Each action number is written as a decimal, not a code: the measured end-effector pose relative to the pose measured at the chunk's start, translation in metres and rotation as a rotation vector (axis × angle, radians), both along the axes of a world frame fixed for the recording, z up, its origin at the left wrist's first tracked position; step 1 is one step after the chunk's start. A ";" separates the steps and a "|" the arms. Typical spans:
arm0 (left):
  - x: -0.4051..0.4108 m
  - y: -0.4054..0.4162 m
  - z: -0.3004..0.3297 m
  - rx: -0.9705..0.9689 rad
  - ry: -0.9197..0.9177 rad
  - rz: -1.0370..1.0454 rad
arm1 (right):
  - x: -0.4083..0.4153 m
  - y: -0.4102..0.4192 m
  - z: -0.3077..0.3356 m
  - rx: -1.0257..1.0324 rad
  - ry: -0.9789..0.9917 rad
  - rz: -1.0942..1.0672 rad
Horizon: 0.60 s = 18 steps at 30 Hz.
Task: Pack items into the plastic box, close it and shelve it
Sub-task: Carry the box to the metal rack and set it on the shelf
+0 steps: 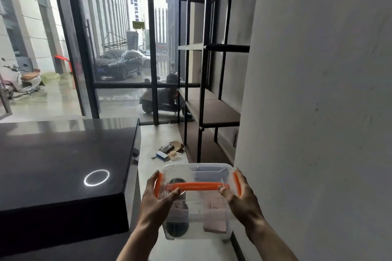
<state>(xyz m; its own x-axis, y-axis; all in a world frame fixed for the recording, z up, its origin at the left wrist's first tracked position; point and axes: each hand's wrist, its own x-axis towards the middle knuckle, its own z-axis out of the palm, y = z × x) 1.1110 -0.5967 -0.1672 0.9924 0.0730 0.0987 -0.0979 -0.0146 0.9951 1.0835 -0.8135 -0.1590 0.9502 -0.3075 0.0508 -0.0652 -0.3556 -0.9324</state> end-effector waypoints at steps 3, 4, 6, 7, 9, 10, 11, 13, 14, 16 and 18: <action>0.065 -0.013 -0.007 0.031 0.016 0.024 | 0.068 -0.014 -0.013 0.026 -0.002 0.010; 0.088 -0.017 -0.009 0.040 0.026 0.035 | 0.093 -0.018 -0.018 0.040 -0.006 0.017; 0.138 -0.025 -0.012 0.042 0.025 0.057 | 0.148 -0.028 -0.027 0.067 -0.024 0.041; 0.165 -0.030 -0.012 0.046 0.022 0.068 | 0.177 -0.033 -0.029 0.080 -0.033 0.053; 0.219 -0.041 -0.013 0.058 0.035 0.088 | 0.238 -0.046 -0.030 0.107 -0.034 0.074; 0.246 -0.046 -0.012 0.057 0.042 0.092 | 0.269 -0.052 -0.029 0.120 -0.027 0.087; 0.272 -0.051 -0.012 0.052 0.047 0.100 | 0.299 -0.057 -0.028 0.122 -0.022 0.100; 0.325 -0.057 -0.009 0.046 0.055 0.128 | 0.358 -0.066 -0.025 0.103 -0.030 0.118; 0.351 -0.059 -0.007 0.045 0.054 0.139 | 0.386 -0.068 -0.023 0.103 -0.037 0.126; 0.402 -0.061 -0.007 0.044 0.069 0.154 | 0.440 -0.071 -0.019 0.105 -0.034 0.148; 0.446 -0.059 -0.010 0.040 0.087 0.179 | 0.488 -0.069 -0.018 0.073 -0.022 0.169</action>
<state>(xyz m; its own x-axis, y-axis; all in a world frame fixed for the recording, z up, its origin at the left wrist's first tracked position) 1.5566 -0.6554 -0.1774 0.9688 0.2473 0.0196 -0.0039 -0.0635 0.9980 1.5712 -0.8826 -0.1765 0.9875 -0.1472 0.0559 0.0107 -0.2914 -0.9565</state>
